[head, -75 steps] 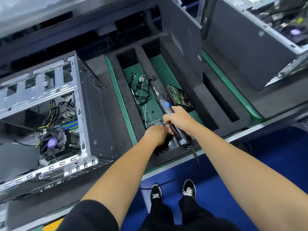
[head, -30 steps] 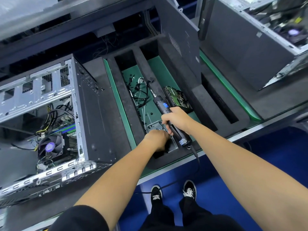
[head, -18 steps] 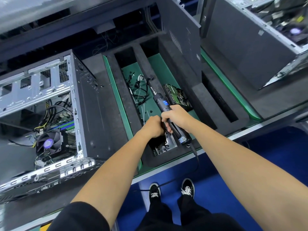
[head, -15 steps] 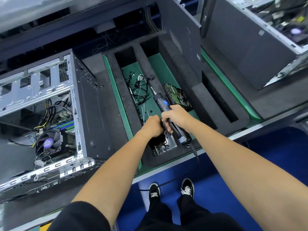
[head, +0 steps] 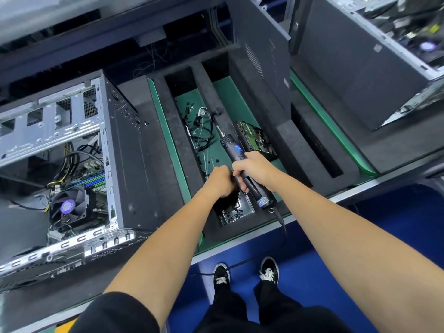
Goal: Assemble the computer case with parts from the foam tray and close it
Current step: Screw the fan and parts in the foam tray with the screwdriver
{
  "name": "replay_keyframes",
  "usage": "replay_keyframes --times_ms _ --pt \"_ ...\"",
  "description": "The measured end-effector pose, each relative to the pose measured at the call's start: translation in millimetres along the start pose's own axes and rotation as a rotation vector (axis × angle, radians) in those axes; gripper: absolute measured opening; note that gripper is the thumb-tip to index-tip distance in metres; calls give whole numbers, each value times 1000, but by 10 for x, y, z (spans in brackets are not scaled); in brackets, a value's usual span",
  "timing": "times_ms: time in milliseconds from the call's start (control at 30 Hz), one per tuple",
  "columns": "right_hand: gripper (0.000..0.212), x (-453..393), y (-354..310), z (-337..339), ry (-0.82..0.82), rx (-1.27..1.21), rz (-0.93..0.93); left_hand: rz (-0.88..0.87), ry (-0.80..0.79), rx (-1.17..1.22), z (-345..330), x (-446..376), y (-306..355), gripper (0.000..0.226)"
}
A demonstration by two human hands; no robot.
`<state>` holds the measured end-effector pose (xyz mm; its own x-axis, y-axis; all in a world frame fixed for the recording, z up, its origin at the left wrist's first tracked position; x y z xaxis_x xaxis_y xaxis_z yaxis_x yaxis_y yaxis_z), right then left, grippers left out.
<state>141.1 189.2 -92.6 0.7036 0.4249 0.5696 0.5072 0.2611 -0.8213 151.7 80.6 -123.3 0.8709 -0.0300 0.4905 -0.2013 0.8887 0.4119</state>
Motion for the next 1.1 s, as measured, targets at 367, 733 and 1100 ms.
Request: replay_keyframes --times_ms 367,733,1100 --pt "22 174 -126 -144 25 -11 -5 408 453 1187 839 272 -41 20" --pt "21 759 -857 -945 -75 11 226 200 697 1411 1795 945 -145 20" --pt "19 1321 -999 -2481 45 80 267 -92 696 1479 2271 2063 -1083 14"
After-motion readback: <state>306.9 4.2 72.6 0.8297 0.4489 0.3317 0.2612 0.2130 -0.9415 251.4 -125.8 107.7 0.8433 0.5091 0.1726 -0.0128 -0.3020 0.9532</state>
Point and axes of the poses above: each hand's wrist, its own x-axis away from the middle knuckle, its own z-axis out of the back of the hand, y = z × x, the point moved 5 cm from there along -x, towards the middle knuckle, and after that the axes turned 2 degrees about -z, right-handed, at the moved point
